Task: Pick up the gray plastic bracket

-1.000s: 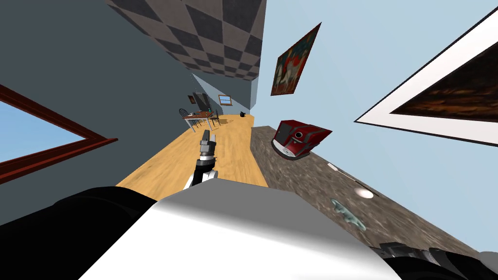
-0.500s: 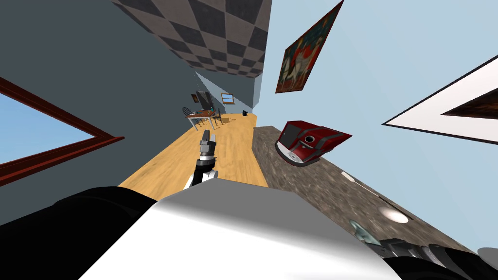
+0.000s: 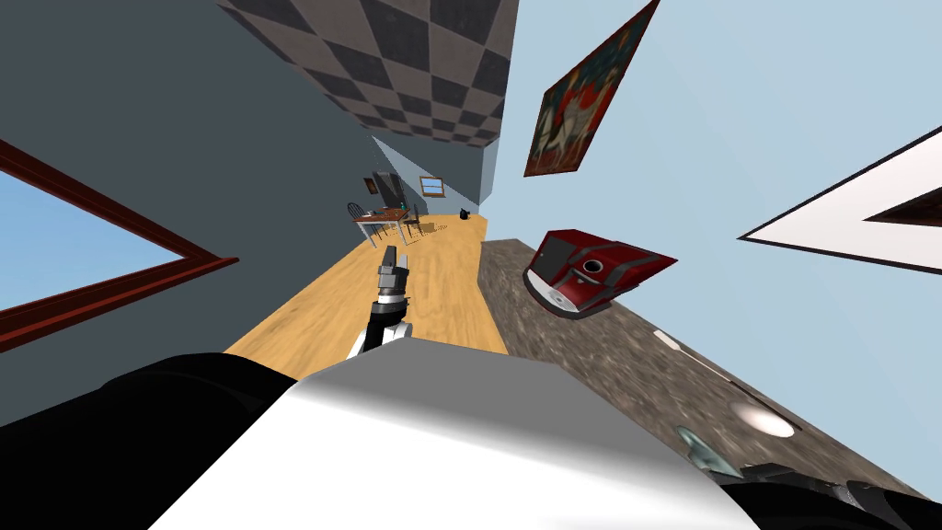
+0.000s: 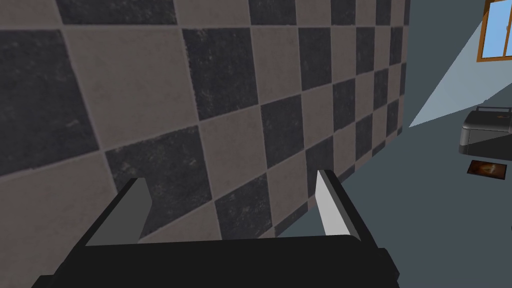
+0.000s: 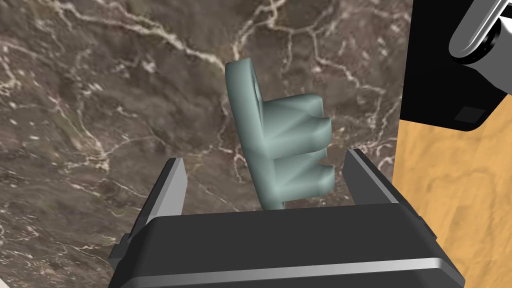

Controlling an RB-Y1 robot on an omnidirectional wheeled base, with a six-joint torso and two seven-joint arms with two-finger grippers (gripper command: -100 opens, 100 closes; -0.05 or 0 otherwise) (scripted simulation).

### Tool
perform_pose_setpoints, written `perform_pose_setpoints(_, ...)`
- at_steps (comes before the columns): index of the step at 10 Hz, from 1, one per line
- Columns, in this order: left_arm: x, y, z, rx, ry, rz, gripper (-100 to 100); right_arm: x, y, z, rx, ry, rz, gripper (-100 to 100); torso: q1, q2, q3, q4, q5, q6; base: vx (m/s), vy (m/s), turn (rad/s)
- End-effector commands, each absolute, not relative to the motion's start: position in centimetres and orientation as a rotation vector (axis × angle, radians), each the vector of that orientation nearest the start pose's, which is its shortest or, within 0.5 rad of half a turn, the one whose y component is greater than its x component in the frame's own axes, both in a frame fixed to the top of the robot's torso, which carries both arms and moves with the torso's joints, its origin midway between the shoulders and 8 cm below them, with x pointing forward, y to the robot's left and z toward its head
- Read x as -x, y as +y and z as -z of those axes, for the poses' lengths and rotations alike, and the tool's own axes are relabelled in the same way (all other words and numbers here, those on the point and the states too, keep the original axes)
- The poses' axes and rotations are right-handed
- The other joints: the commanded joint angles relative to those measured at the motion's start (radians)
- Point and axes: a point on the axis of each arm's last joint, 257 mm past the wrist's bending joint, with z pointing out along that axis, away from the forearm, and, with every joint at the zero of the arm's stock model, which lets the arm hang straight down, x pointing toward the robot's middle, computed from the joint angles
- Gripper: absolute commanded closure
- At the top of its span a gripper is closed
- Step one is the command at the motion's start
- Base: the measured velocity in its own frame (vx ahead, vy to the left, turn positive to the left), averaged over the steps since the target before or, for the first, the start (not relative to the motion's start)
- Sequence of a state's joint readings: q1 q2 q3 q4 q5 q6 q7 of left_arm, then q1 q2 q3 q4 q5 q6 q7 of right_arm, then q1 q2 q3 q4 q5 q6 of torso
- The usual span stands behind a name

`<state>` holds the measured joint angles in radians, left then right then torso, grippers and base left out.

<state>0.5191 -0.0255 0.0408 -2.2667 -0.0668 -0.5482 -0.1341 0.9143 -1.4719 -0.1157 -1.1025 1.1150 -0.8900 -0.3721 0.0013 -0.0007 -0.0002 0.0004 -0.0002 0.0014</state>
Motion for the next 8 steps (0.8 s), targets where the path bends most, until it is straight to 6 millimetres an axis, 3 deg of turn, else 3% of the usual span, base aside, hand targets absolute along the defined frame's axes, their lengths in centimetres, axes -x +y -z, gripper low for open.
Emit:
perform_pose_setpoints(1,-33.6,28.8,-2.1,0.563,0.650,1.092,0,-3.1,-71.2,31.0,0.312,3.080,0.130,-100,0.000,0.000,0.000,0.000,0.000,0.000,0.035,0.022,0.014)
perform_pose_setpoints(7,-33.6,28.8,-2.1,0.563,0.650,1.092,0,0.2,-73.3,31.5,0.286,3.085,0.148,-100,0.000,0.000,0.000,0.000,0.000,0.000,0.034,0.025,0.027)
perform_pose_setpoints(8,-33.6,28.8,-2.1,0.563,0.650,1.092,0,0.6,-72.9,32.2,0.305,3.078,0.118,-100,0.000,0.000,0.000,0.000,0.000,0.000,0.038,0.023,0.030)
